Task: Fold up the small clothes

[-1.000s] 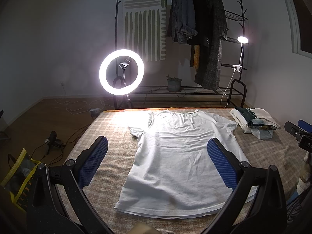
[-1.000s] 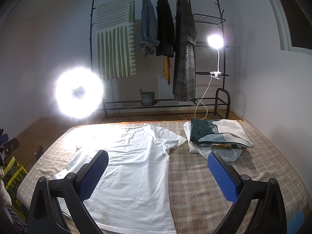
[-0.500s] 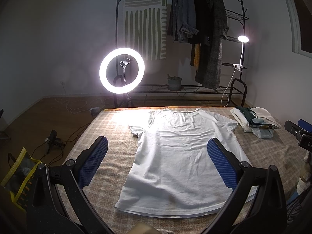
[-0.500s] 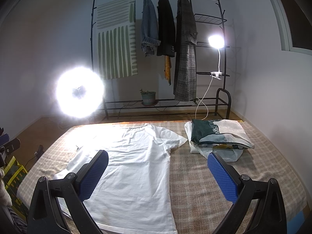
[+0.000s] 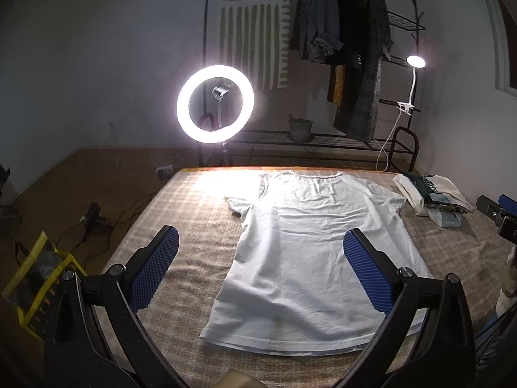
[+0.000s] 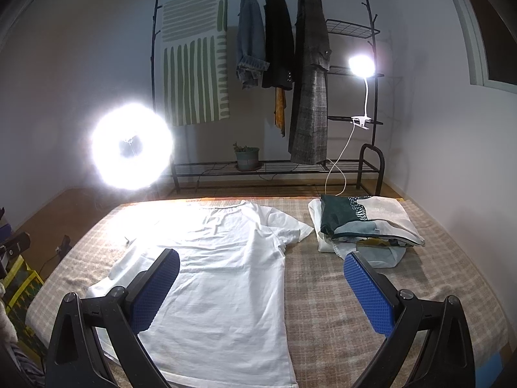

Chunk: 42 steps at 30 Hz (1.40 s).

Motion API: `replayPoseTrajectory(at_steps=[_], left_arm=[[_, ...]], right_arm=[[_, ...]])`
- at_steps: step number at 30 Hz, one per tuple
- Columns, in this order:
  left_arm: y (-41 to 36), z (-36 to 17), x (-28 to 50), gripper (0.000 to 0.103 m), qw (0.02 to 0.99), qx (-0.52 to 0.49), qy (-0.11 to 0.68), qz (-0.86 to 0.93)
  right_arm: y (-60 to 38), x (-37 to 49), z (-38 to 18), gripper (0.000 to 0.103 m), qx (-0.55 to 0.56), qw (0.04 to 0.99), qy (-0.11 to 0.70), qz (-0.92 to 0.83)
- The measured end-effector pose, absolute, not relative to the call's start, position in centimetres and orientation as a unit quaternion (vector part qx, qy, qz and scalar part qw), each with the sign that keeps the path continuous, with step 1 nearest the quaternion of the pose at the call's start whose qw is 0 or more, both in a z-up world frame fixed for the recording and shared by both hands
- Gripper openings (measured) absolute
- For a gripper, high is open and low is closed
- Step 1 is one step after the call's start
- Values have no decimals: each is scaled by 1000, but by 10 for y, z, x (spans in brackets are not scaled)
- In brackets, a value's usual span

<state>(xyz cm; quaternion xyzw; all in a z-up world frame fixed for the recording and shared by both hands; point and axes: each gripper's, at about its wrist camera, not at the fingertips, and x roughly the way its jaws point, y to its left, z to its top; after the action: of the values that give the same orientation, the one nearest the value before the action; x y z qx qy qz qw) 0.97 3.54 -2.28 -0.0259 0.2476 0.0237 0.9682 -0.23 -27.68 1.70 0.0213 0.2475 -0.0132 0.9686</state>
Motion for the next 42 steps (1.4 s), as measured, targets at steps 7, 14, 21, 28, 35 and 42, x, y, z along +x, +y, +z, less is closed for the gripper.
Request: replayPoseTrajectory(at_steps=[7,14,21,28,35,42], left_arm=[[89,-65,5,89,953,-112,278,51],[125,-151,0,70,892,-220,387,81],[126,-181,14,70,868,-241,424,92],[132,-208,37,67,840,-285,450,100],[133,-215,51,32,841,-288,449,91],[139,-220,53,2,832,-329,442,66]], right_arm=[[-264,33,22,101,15,967,253,9],[-229,94,40,97,13,951,290,103],[-156,161,46,97,-14,924,335,183],[-86,239,25,80,11,889,400,221],[-3,314,-29,77,-17,858,462,225],[58,378,-90,75,-34,830,513,218]])
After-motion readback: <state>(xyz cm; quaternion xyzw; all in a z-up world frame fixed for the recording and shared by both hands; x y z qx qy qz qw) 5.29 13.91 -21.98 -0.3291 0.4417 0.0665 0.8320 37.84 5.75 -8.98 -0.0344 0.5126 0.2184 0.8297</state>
